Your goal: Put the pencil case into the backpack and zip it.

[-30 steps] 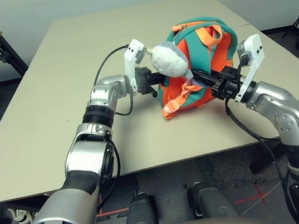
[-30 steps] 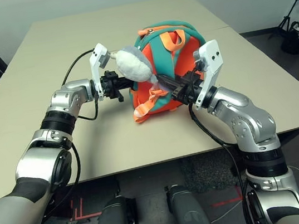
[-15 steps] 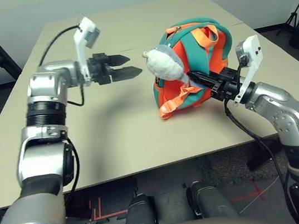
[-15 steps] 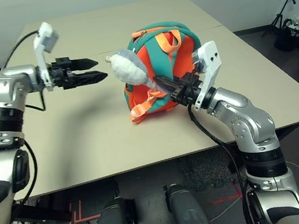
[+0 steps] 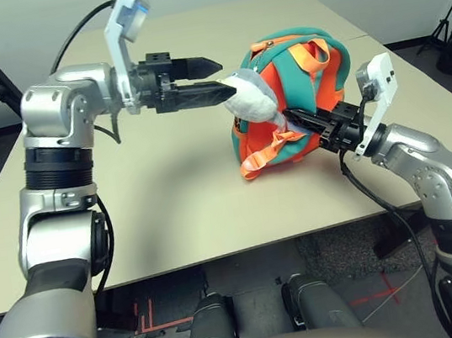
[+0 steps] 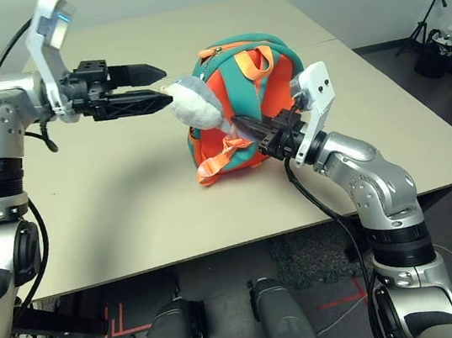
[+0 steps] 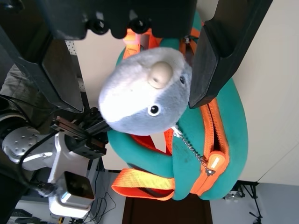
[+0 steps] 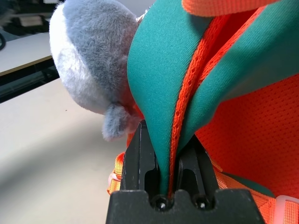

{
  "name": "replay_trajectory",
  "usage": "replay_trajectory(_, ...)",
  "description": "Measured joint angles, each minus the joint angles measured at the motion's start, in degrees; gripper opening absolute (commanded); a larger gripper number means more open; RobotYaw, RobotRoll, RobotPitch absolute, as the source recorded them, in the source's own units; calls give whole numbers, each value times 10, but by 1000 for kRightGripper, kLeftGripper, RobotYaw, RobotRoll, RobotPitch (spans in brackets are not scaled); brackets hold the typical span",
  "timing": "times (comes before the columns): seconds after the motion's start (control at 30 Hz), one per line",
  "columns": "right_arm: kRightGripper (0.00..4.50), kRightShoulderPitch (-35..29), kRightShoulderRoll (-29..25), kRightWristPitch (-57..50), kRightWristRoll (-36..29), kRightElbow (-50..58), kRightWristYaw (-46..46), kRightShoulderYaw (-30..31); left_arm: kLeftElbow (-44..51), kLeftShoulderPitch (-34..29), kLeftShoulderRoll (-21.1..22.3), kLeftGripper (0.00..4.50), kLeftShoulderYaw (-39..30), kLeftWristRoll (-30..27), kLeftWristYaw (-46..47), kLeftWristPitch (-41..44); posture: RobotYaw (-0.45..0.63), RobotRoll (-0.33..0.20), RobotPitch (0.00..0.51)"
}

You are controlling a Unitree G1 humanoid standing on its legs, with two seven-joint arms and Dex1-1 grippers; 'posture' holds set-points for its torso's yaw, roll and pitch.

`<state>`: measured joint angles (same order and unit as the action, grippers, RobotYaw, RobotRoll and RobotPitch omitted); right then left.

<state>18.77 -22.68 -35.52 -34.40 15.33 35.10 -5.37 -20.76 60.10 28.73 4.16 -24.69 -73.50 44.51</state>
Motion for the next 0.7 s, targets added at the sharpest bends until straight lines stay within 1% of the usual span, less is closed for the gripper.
replay_trajectory(0.13, 133, -1, 0, 0, 0, 1, 0, 0, -47, 3, -29, 4500, 13, 19, 20, -37, -215, 0, 7)
replay_trajectory(0.3, 133, -3, 1, 0, 0, 3, -3, 0, -66, 3, -50, 4500, 24, 30, 25, -60, -221, 0, 8)
replay_trajectory(0.43, 133, -5, 1, 0, 0, 5, -5, 0, -76, 3, -65, 4500, 33, 35, 26, -61, -224, 0, 10)
replay_trajectory(0.53, 133, -8, 1, 0, 0, 5, -7, 0, -83, 4, -73, 3897, 32, 32, 25, -58, -224, 0, 11)
replay_trajectory(0.63, 133, -12, 1, 0, 0, 6, -8, 0, -90, 4, -74, 2787, 29, 31, 25, -55, -222, 0, 11)
replay_trajectory(0.67, 133, -12, 1, 0, 0, 6, -8, 0, -91, 4, -73, 2341, 28, 30, 24, -55, -221, 0, 10)
replay_trajectory(0.7, 133, -12, 1, 0, 0, 6, -9, 0, -93, 4, -73, 2058, 26, 30, 24, -55, -220, 0, 10)
